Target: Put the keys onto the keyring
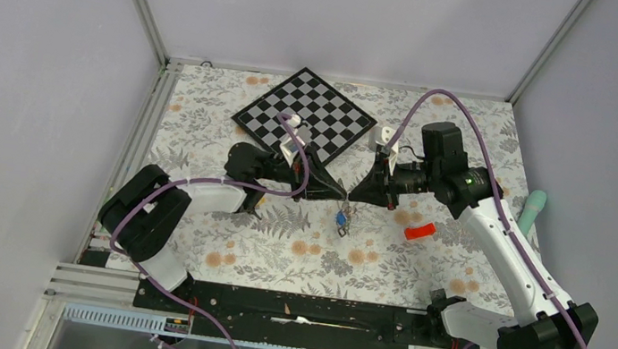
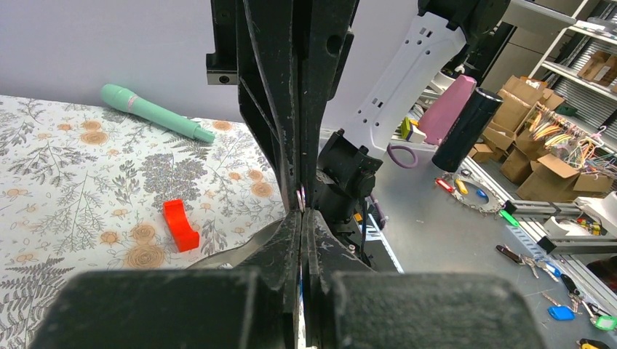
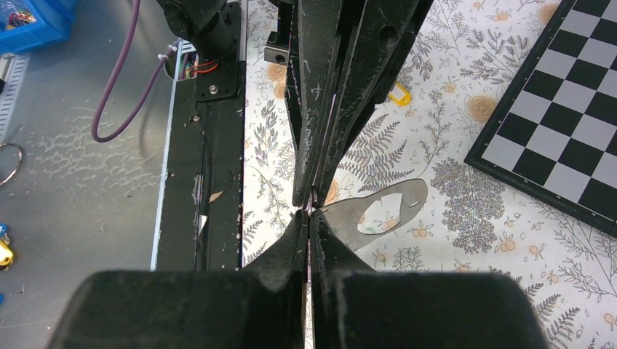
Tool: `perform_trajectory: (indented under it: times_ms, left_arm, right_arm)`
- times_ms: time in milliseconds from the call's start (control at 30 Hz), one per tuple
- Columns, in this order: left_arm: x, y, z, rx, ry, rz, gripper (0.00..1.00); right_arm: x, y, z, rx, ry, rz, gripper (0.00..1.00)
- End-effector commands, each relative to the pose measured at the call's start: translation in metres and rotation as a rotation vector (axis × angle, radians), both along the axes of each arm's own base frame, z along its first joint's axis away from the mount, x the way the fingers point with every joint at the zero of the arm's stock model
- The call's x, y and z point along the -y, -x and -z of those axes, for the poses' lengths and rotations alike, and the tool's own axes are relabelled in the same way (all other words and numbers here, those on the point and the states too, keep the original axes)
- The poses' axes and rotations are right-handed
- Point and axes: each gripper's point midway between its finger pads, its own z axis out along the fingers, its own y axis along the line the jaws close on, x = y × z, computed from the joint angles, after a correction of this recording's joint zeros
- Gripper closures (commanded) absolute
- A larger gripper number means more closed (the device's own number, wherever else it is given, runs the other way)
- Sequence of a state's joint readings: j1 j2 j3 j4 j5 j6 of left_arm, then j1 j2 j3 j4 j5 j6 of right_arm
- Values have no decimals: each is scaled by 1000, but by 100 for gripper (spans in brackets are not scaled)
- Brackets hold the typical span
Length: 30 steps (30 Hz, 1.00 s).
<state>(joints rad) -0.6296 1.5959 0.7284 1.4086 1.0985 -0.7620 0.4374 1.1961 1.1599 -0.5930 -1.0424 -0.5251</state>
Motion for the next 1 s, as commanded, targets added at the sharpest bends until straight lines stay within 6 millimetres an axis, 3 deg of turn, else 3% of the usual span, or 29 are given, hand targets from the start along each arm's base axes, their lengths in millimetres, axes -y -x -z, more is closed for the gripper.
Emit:
perform_trajectory:
  times_ms: [0, 167, 267, 367, 467, 667, 967]
  left_arm:
    - [1, -3, -16, 59, 69, -29, 100]
    - [0, -3, -11, 104, 54, -32, 100]
    - [-2, -11, -1, 147, -7, -38, 80]
    - [-9, -34, 10, 152, -101, -79, 66]
    - [-21, -64, 19, 165, -211, -159, 63]
    - [-63, -89, 73, 211, -608, -305, 60]
    - [-136, -110, 117, 106, -1032, -535, 58]
  right_arm:
    - [-1, 7, -4, -3, -24, -35, 100]
    - [7, -4, 1, 65, 66, 15, 100]
    - [18, -13, 9, 152, 180, 59, 100]
    - [27, -17, 20, 231, 298, 84, 100]
    - [32, -17, 37, 291, 390, 96, 100]
    - [35, -19, 46, 371, 389, 111, 100]
    - [29, -24, 54, 432, 362, 111, 100]
